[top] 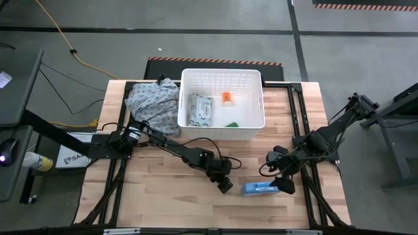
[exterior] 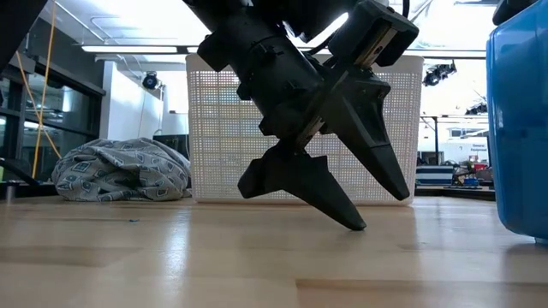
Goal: Pick & place medical supplies in basket/bin
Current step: Put the blue first aid kit in the white bin
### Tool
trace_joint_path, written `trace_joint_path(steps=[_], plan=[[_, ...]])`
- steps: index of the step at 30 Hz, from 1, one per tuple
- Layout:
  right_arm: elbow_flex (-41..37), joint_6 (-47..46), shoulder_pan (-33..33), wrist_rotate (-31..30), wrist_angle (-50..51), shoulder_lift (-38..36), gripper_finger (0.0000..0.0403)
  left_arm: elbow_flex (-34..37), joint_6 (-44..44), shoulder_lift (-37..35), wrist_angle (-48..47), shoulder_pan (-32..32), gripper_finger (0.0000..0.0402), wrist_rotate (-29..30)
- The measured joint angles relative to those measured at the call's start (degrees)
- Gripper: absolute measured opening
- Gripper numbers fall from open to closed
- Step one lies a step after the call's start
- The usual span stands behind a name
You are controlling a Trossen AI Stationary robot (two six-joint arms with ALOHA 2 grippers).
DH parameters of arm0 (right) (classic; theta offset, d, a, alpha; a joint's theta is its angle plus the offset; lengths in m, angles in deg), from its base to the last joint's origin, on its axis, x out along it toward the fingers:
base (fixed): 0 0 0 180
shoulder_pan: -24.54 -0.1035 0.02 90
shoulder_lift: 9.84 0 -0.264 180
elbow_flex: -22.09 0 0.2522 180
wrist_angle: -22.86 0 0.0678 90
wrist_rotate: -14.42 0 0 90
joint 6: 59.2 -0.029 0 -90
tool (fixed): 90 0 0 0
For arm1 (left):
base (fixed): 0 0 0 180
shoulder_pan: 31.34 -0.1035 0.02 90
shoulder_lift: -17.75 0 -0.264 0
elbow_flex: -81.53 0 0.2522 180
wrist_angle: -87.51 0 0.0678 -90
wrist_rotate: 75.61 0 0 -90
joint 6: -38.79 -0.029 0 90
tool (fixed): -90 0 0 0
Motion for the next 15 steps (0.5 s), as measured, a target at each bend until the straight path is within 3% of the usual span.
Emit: trace_joint_path(steps=[15], plan=[[0.0, -2.7, 0.0, 0.8, -0.2, 0.0, 0.0294, 0.0, -0.1, 0.0, 0.0, 0.0, 0.0239, 0.1]])
